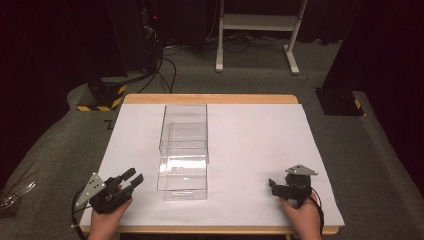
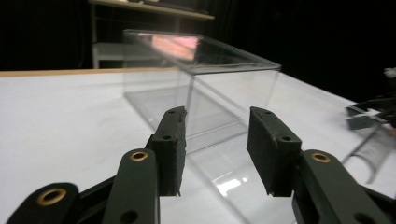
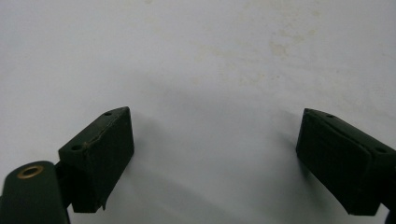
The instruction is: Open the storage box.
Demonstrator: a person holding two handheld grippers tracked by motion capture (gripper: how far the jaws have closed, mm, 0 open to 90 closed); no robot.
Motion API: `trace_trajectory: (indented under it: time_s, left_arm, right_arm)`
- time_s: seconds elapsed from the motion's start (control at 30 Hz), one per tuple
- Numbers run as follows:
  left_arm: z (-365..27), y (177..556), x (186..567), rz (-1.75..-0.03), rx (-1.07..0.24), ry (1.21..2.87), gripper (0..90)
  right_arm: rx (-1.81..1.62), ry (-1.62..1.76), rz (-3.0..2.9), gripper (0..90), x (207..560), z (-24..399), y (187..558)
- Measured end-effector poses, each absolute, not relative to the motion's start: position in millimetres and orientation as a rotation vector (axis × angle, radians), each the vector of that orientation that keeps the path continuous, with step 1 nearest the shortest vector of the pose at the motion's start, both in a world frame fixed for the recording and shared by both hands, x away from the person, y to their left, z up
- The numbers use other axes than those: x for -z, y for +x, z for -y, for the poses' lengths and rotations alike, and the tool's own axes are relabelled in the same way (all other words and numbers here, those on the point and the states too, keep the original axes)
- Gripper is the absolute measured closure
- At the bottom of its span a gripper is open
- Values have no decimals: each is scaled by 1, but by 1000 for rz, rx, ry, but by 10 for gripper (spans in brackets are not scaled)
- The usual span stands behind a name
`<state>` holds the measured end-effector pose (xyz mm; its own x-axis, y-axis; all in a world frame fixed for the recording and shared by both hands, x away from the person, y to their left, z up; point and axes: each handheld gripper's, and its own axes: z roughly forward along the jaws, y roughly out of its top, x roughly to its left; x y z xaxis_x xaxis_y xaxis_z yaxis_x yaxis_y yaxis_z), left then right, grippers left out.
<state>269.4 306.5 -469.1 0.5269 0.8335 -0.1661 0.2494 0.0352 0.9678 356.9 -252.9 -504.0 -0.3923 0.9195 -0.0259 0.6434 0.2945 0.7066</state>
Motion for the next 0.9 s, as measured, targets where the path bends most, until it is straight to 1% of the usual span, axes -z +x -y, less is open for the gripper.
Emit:
trace_trajectory:
  time_s: [0.2,0.4,0.53,0.67,0.7,0.9]
  left_arm:
    - [-313,279,481,-1086,-691,1617,523]
    - [-314,292,496,-1217,-749,1736,485]
    - [-311,299,503,-1276,-745,1823,465]
    - [-307,302,505,-1298,-721,1871,416]
    - [-307,303,505,-1305,-708,1876,401]
    - [-305,304,506,-1306,-703,1900,378]
  right_arm:
    - [-864,1396,-2139,114,504,253,357]
    - [-865,1396,-2139,114,504,253,357]
    - [-865,1396,-2139,114,504,253,357]
    - [-864,1396,-2138,114,504,253,357]
    - [-864,1396,-2138,115,504,253,357]
    - [-864,1396,-2138,115,504,253,357]
